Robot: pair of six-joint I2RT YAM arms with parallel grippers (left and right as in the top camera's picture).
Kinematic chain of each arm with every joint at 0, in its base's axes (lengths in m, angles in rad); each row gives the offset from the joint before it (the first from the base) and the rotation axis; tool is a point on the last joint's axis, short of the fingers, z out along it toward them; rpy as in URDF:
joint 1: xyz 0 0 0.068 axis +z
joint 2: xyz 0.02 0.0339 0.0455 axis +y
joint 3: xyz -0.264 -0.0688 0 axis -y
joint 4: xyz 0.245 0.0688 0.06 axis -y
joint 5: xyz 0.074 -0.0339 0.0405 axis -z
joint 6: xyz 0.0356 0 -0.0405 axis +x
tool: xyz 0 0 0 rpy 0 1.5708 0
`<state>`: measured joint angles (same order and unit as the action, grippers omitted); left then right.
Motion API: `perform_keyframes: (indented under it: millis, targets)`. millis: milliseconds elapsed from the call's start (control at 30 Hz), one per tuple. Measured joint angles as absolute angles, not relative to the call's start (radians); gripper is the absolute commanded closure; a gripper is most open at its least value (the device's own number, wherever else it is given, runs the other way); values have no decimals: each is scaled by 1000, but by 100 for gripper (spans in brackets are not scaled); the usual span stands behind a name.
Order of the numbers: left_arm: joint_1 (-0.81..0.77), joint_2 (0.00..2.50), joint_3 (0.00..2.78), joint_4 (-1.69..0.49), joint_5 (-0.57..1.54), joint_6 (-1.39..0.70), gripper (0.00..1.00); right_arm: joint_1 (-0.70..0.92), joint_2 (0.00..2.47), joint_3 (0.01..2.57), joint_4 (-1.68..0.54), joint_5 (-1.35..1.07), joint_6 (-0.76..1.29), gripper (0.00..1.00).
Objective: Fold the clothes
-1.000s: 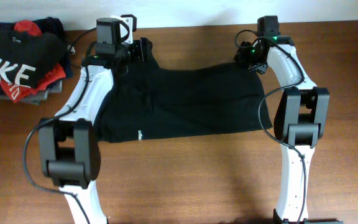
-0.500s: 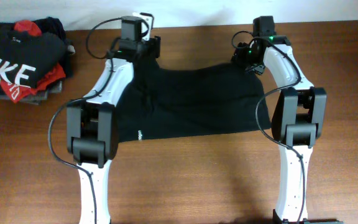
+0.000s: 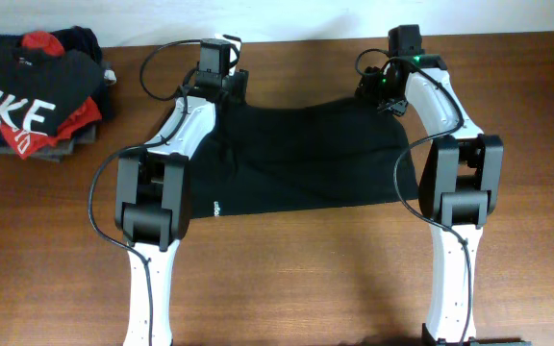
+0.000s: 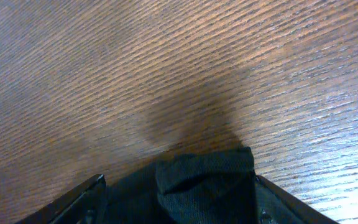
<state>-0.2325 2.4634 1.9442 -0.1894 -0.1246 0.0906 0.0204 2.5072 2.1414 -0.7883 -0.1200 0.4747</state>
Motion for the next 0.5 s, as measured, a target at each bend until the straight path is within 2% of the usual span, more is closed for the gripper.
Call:
perform_keyframes:
  millis: [500]
  targets:
    - [-233,2488,1944,-171,-136,105,33,21,2507,2143,-792,-120,474,24]
